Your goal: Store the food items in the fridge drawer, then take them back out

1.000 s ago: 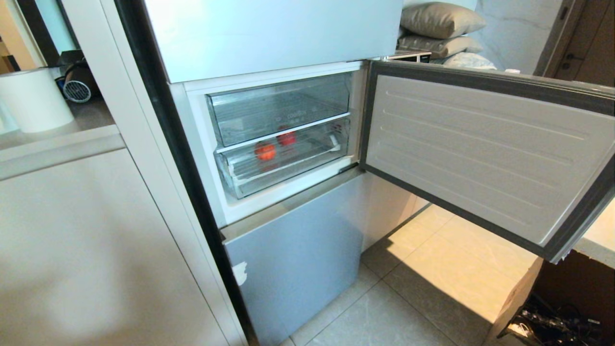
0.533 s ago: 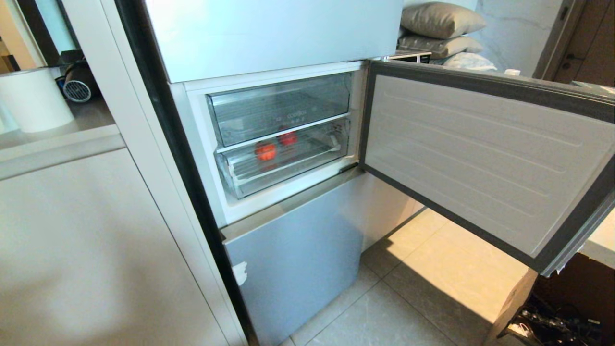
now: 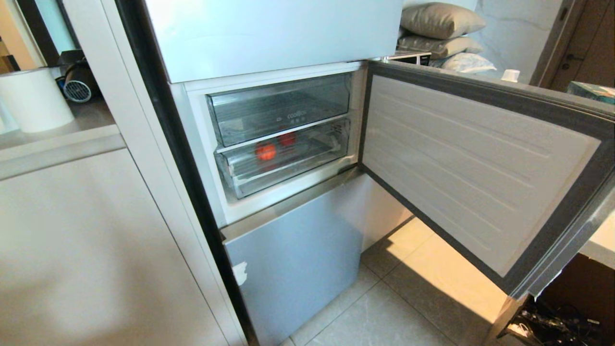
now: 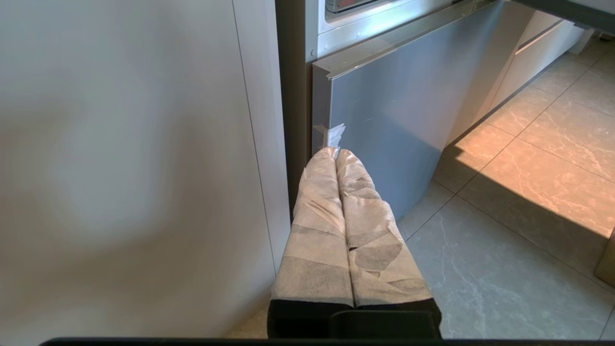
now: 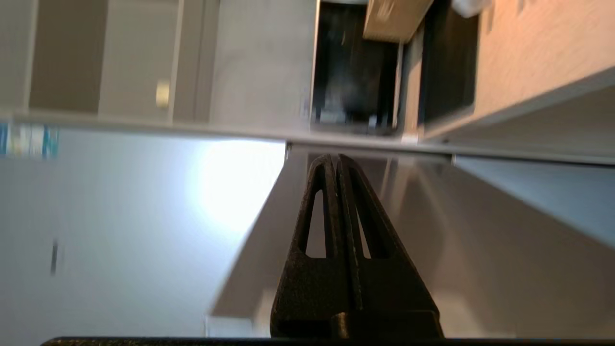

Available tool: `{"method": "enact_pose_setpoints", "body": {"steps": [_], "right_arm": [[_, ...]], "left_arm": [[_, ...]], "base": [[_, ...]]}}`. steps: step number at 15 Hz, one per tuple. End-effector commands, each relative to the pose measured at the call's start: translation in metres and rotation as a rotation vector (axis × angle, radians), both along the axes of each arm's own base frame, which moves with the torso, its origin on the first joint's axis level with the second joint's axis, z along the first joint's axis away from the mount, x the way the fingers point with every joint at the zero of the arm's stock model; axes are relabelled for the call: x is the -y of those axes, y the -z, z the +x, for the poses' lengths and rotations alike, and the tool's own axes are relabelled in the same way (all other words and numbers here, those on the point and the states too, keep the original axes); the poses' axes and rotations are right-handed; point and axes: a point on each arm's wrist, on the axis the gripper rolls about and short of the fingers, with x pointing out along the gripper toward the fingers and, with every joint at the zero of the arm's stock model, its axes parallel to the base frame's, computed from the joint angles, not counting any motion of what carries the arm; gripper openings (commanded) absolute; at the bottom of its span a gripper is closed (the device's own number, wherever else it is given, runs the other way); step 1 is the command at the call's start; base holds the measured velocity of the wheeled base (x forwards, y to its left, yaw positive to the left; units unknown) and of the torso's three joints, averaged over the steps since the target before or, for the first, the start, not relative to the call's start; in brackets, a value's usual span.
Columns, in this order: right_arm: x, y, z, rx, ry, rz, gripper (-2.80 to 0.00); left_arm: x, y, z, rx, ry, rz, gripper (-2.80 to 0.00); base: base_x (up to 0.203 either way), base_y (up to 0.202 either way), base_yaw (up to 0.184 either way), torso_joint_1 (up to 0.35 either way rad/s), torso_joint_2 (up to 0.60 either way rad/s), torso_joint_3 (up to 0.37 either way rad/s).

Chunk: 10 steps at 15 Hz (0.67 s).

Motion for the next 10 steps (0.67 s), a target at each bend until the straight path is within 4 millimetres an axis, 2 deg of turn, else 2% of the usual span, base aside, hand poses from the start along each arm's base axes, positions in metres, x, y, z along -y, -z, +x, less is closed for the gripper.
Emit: {"method": "enact_pose_setpoints", "body": {"steps": [1,3,4,7,10], "right_arm": [[-0.005,-0.007,-0.006,-0.022,0.045,0.046,-2.8],[-0.006,-0.002,0.01,-0.137,0.028,0.141,-2.8],[-0.016,0.002,0.028,-0.196,-0.004,0.128,-2.8],[-0.069,0.017,0.084,-0.318,-0.082,-0.024,-2.8],[-0.122,0.016,0.111,-0.291,-0.21,-0.172,-2.8]], "left_arm": [[0.0,0.0,0.0,-0.001,-0.001,0.0,-2.8],[0.0,0.0,0.0,0.0,-0.002,0.0,-2.8],[0.0,0.0,0.0,-0.001,-0.001,0.0,-2.8],[0.0,0.0,0.0,0.0,-0.001,0.0,-2.8],[0.0,0.0,0.0,-0.001,-0.001,0.0,-2.8]], "base": [[0.0,0.0,0.0,0.0,0.0,0.0],[0.0,0.0,0.0,0.0,0.0,0.0],[0.0,0.0,0.0,0.0,0.0,0.0],[0.0,0.0,0.0,0.0,0.0,0.0],[0.0,0.0,0.0,0.0,0.0,0.0]]}}
